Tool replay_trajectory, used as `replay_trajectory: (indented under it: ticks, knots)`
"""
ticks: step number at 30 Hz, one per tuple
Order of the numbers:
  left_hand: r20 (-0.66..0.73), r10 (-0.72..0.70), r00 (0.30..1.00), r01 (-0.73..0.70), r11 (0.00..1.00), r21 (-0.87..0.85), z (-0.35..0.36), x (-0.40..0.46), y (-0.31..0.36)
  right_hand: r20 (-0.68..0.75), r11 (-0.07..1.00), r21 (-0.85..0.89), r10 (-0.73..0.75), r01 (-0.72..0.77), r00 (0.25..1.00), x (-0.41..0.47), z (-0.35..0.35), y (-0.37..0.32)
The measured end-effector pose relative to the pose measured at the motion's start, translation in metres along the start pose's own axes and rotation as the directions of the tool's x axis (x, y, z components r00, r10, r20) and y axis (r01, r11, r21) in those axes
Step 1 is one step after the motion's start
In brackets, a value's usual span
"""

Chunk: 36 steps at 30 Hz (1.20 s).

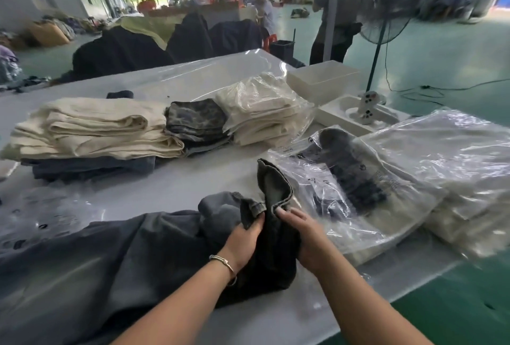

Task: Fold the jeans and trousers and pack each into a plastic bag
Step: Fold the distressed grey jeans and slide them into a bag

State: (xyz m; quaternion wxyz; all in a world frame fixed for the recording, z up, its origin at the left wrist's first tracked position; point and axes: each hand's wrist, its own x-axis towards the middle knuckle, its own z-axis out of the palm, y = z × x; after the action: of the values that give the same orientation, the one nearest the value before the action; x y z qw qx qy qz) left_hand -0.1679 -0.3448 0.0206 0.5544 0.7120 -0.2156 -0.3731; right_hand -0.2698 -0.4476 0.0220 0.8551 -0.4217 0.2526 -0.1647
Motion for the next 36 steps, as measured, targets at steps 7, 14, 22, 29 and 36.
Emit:
replay_trajectory:
  ticks: [7,14,22,29,36]
  knots:
    - [-0.214,-0.093,0.972,0.084,0.995,-0.052,-0.009,0.022,0.035,-0.079,0.441,-0.896,-0.251,0.041,0.965,0.007,-0.012,-0.043]
    - [-0.398,0.44,0.805,-0.41,0.897,0.162,0.011,0.013,0.089,-0.203,0.565,-0.819,-0.449,0.1,0.87,0.009,-0.021,-0.091]
    - [0.389,0.356,0.85,-0.517,0.414,0.75,0.06,0.003,-0.022,-0.242,0.759,-0.626,0.029,-0.179,0.97,-0.013,-0.084,-0.05]
    - [0.232,0.662,0.713,-0.567,0.349,0.746,0.073,-0.015,-0.034,0.031,0.607,-0.788,0.201,-0.099,0.979,-0.027,-0.104,-0.026]
    - [0.22,0.585,0.781,-0.522,0.418,0.744,0.084,-0.024,-0.038,-0.02,0.574,-0.817,0.066,-0.054,0.998,-0.049,-0.123,-0.017]
